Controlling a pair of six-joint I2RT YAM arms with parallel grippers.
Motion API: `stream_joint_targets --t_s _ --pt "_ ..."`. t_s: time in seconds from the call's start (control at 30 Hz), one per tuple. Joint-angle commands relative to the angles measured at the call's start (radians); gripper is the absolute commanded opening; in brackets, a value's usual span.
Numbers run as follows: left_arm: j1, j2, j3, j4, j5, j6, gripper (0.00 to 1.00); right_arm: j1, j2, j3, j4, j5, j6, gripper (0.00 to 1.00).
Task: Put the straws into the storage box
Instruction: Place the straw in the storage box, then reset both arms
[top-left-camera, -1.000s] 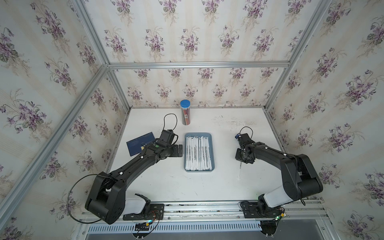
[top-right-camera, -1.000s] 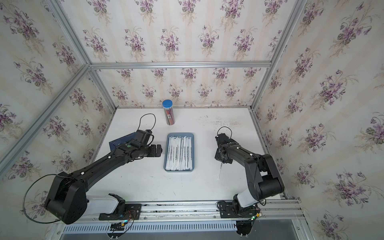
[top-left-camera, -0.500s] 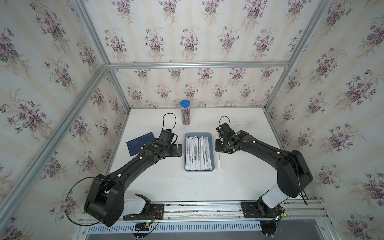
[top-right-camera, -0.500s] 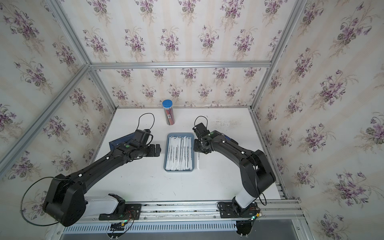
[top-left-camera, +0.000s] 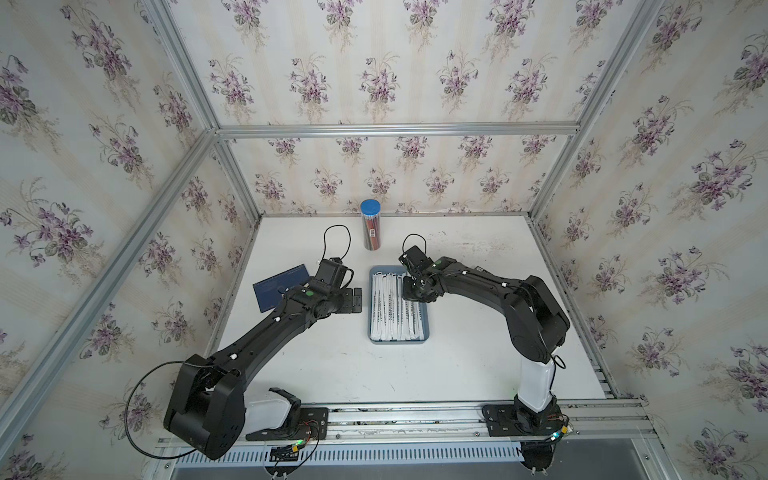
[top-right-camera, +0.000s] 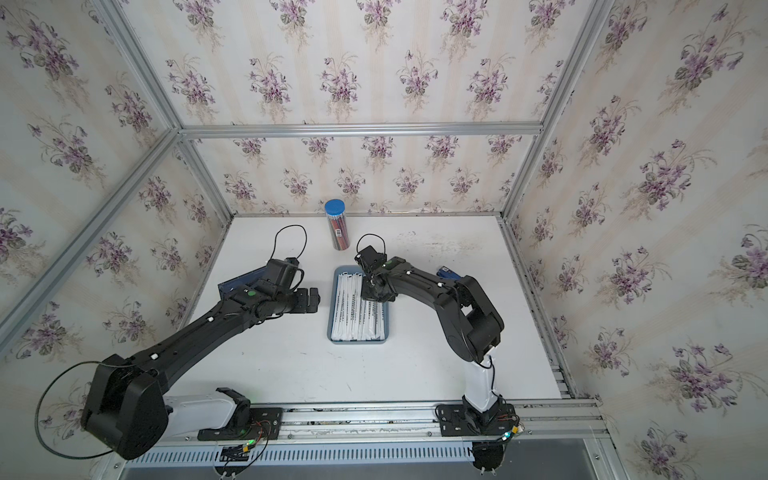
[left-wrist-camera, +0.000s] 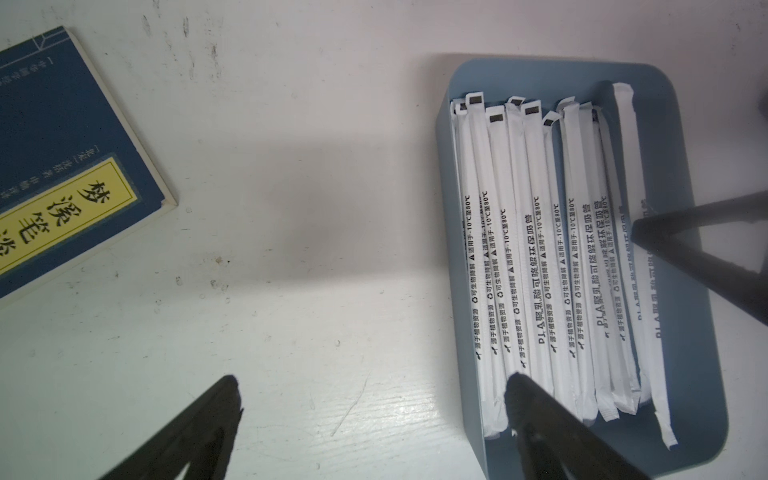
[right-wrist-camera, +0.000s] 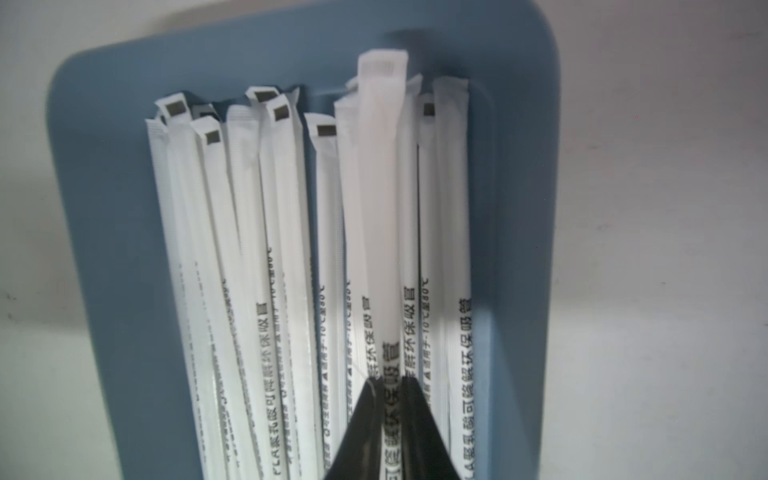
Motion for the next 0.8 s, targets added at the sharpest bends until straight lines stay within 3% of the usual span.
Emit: stream_joint_targets --t_s 0.0,0.23,0.4,0.5,0.6,0.63,0.67,0.77 --pt "0.002 0.005 0.002 -0.004 -0.001 0.003 1.0 0.003 0.019 -0.02 0.03 0.031 0.005 0.14" --pt "0.003 -0.014 0.015 -0.028 -0.021 0.002 1.0 0.007 -0.026 -0.035 0.012 0.042 -0.012 0.3" --pt "0.008 -0.092 0.027 -0.087 -0.108 0.005 1.0 -0.008 -0.181 -0.056 -0.043 0.057 -0.127 0.35" --pt "0.008 -0.16 0.03 -0.121 -0.216 0.013 1.0 -0.041 -0.328 -0.133 -0.007 0.095 -0.221 0.41" --pt "0.007 -0.257 -0.037 -0.017 -0.377 0.025 1.0 -0.128 -0.522 -0.307 0.194 0.169 -0.325 0.61" --pt "0.005 -0.289 -0.089 0.081 -0.431 0.078 1.0 -0.152 -0.581 -0.393 0.331 0.222 -0.384 0.9" --pt "-0.001 -0.312 -0.131 0.188 -0.477 0.134 1.0 -0.169 -0.63 -0.491 0.475 0.305 -0.44 1.0" --pt "0.015 -0.295 -0.156 0.311 -0.709 0.239 1.0 -0.293 -0.673 -0.615 0.681 0.493 -0.509 1.0"
